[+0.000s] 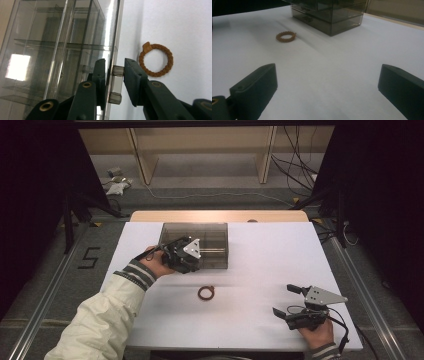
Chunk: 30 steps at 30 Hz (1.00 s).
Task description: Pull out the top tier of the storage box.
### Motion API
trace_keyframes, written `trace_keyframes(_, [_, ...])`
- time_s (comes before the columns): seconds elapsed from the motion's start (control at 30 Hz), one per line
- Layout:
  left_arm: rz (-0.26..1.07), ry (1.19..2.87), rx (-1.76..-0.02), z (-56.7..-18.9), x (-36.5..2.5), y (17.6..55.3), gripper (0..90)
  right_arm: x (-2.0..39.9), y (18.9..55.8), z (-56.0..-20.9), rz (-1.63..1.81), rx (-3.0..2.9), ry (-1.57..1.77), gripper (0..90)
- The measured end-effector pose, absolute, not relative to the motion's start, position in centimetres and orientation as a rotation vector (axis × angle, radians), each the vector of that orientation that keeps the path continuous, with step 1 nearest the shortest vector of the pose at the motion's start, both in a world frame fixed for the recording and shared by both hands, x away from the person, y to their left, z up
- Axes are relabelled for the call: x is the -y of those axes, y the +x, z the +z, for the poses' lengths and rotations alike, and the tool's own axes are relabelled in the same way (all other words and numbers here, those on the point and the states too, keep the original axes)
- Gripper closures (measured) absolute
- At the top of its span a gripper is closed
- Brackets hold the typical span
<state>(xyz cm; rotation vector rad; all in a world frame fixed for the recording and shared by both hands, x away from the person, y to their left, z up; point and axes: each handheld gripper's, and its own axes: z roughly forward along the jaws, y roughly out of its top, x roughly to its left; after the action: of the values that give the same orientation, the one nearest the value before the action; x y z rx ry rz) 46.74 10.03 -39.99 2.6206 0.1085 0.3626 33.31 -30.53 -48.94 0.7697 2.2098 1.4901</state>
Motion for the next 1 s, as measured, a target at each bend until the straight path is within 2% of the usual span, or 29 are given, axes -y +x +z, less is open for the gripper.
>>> trace_keyframes(1.0, [0.335,2.658,-0.062,-40.0,-10.1,44.9,72.2,30.5,33.3,-48.9,1.492,-2.211,0.770,3.5])
